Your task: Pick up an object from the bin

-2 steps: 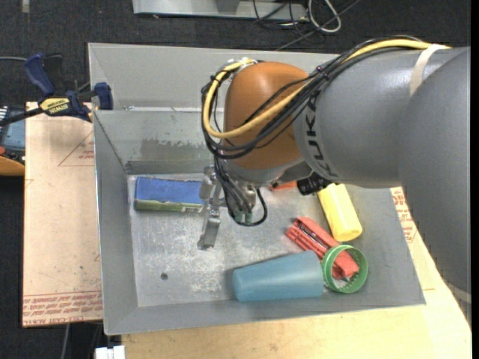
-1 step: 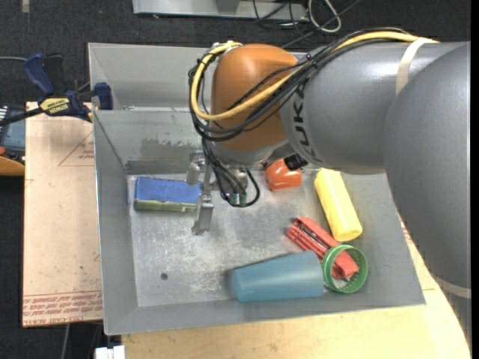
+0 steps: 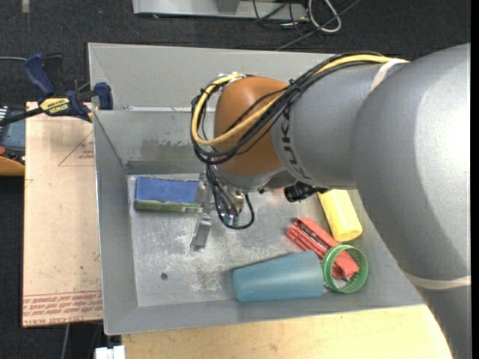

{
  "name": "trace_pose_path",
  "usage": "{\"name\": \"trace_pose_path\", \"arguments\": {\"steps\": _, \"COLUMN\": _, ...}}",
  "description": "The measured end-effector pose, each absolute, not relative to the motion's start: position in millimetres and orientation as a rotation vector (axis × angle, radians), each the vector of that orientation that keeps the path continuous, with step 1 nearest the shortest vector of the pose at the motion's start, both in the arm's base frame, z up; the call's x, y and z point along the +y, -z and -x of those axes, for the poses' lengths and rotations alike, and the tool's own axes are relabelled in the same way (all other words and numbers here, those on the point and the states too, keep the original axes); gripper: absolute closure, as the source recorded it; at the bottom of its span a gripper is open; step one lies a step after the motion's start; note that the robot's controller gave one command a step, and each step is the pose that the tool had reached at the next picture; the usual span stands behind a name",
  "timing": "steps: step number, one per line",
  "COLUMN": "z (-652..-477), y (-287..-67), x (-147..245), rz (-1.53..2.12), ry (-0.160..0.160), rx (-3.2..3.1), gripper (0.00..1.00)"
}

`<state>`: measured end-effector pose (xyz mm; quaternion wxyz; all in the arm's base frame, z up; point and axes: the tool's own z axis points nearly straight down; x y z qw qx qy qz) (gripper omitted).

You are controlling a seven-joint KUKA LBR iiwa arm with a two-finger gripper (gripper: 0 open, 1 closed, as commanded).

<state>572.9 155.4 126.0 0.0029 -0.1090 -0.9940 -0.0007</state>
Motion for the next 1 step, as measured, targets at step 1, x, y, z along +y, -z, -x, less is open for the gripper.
{"name": "trace_pose_path", "arguments": {"steps": 1, "z": -598.4, "y": -119.6, "x": 189.0, "rz": 0.15, "ry": 0.013, "rx": -3.149, "gripper": 0.0}}
